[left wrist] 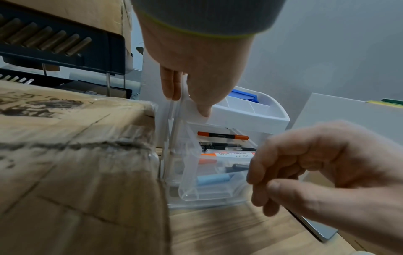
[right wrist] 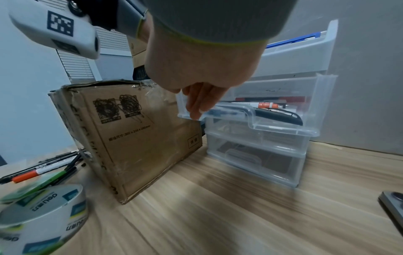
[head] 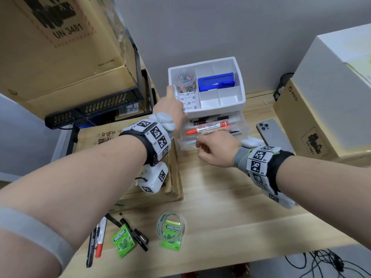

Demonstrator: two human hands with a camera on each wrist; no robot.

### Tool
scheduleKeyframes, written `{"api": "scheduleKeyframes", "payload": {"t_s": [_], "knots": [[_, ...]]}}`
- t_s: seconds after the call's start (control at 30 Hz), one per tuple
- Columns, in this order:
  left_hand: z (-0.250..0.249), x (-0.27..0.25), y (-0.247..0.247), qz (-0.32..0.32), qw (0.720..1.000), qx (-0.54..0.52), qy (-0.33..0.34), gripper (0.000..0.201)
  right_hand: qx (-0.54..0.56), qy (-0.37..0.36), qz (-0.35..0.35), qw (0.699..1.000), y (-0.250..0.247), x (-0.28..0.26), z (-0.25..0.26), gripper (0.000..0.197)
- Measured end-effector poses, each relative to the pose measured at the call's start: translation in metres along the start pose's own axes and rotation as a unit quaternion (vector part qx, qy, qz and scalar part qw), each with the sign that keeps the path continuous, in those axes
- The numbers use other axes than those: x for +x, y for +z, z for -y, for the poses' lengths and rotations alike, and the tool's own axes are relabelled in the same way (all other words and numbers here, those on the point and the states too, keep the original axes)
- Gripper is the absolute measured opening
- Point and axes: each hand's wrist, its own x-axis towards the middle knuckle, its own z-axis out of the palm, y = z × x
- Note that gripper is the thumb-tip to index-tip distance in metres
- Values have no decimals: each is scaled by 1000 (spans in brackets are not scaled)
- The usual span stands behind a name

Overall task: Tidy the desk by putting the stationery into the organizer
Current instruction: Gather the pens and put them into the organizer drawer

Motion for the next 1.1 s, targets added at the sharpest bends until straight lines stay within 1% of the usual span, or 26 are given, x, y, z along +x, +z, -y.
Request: {"api": "scheduleKeyframes", "payload": {"t_s": [0.07,0.33,0.43,0.53,0.67,0.73,0.8,0.87,0.9,0.93,0.97,1.03,1.1], "knots": [[-1,0,3,-2,1000,-1,-11,28,-20,7,38,999,1,0,-1,23],[0,4,11,-8,1000,-9,-19,27,-8,24,40,999,4,2,-3,25],[2,4,11,-13,999,-22,-31,29,10,36,54,998,3,7,-4,31],[3,0,5,11,1000,0,-16,18,17,54,80,995,0,15,-4,40],[5,-12,-3,45,998,35,1,14,15,61,71,995,2,21,-1,33],[11,-18,-4,55,998,24,13,16,13,56,76,995,3,18,5,27],[21,-26,-4,52,997,-26,50,25,9,41,72,997,3,16,11,20],[39,-38,-6,13,992,-92,80,44,14,14,59,998,0,16,27,14],[51,-47,-8,-12,990,-113,84,52,22,-9,51,998,0,17,39,13],[63,-55,-12,-37,988,-124,88,55,29,-30,38,998,-2,18,52,14],[66,-54,-16,-62,985,-125,101,54,38,-48,17,998,-5,19,59,15],[87,-66,-32,-97,979,-131,125,47,53,-110,-36,992,-8,21,93,18],[113,-80,-50,-134,974,-137,121,41,66,-176,-67,980,-13,25,135,21]]}}
